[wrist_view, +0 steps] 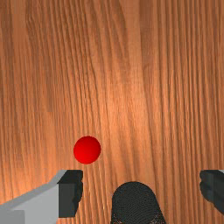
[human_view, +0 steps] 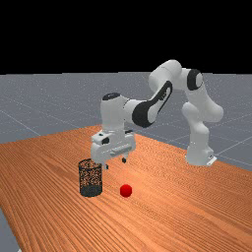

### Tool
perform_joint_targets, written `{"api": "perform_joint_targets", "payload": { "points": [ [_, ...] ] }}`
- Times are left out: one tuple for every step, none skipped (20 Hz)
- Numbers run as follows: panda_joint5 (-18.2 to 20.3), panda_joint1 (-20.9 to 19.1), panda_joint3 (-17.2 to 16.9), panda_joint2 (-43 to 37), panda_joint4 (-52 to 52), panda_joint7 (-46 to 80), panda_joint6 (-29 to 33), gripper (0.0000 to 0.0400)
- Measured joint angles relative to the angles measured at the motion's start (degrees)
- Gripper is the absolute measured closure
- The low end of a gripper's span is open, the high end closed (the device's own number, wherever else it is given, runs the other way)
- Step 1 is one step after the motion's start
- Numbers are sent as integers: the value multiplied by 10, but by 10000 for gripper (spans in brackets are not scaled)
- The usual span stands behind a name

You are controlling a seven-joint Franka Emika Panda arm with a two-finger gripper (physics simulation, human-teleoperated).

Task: Put the ball into the container

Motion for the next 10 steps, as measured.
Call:
{"api": "perform_joint_targets", "payload": {
  "points": [
    [-2,19,5,9,16,24,-10,2],
    [-3,38,10,20,36,48,-21,1],
    [-4,58,15,36,65,71,-37,1],
    [-10,69,18,12,13,75,18,1],
    [-10,72,19,12,11,75,22,0],
    [-10,73,20,13,10,75,24,0],
    [-15,76,17,12,3,80,33,0],
    [-16,76,16,13,3,80,34,0],
    [-24,80,12,16,5,86,34,0],
    [-30,83,9,16,4,88,32,0]
  ]
}}
